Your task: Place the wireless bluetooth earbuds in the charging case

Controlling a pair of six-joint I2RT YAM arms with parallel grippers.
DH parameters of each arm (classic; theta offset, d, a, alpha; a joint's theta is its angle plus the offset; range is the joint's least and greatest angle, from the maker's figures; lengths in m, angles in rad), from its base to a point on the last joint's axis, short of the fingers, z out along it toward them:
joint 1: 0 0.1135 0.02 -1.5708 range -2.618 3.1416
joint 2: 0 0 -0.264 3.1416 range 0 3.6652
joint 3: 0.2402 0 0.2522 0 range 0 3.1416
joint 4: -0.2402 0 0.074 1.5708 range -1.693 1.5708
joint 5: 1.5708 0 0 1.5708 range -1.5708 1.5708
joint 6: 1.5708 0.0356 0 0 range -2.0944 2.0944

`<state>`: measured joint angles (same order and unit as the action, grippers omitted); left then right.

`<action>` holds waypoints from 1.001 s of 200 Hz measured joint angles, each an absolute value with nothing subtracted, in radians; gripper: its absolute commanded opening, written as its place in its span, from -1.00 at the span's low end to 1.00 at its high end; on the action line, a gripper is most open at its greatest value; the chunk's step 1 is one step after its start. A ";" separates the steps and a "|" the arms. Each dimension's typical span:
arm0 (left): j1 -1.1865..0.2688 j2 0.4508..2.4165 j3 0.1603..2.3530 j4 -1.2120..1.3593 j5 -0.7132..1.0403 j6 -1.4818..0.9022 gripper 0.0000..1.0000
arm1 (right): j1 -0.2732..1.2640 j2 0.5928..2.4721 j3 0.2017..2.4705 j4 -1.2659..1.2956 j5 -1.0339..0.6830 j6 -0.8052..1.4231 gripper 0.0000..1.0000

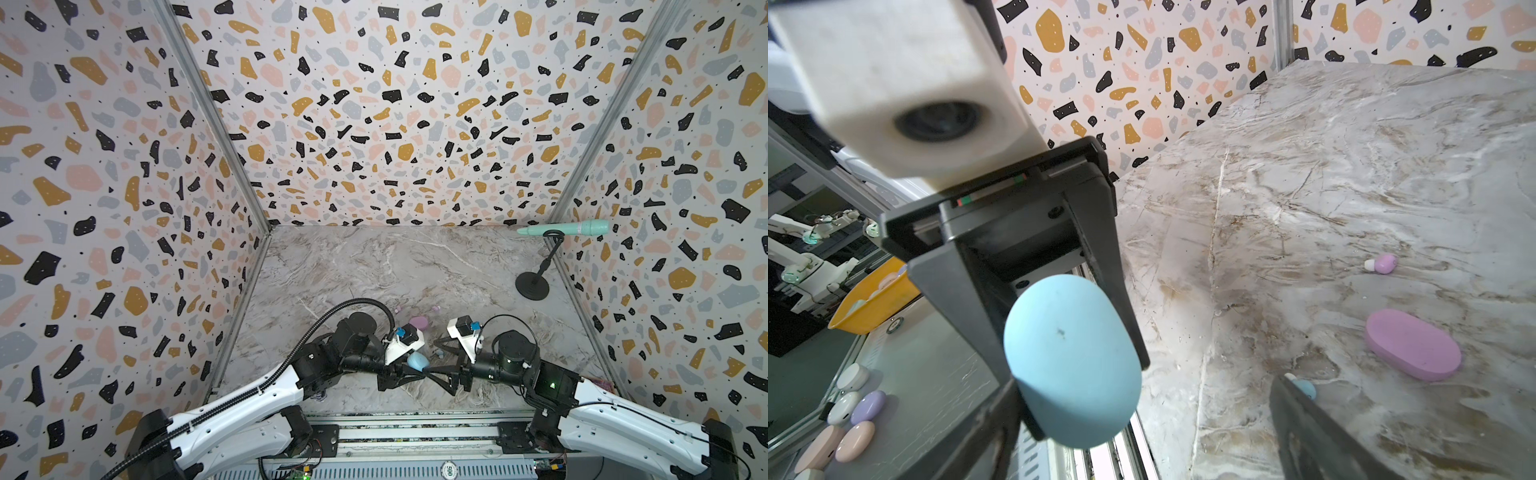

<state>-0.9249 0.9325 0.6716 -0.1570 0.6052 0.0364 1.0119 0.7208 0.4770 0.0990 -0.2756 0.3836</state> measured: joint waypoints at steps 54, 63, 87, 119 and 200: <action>-0.923 0.933 0.671 -0.157 0.593 0.036 -1.00 | 0.986 0.713 0.478 0.097 -0.280 0.384 0.86; -0.922 0.933 0.670 -0.157 0.593 0.035 -1.00 | 0.978 0.711 0.478 0.097 -0.282 0.385 0.86; -0.921 0.932 0.669 -0.157 0.593 0.033 -1.00 | 0.957 0.705 0.479 0.097 -0.284 0.388 0.86; -0.921 0.932 0.669 -0.163 0.596 0.033 -1.00 | 0.946 0.707 0.489 0.097 -0.284 0.393 0.86; -0.924 0.931 0.664 -0.179 0.625 0.033 -1.00 | 0.935 0.726 0.497 0.107 -0.283 0.398 0.80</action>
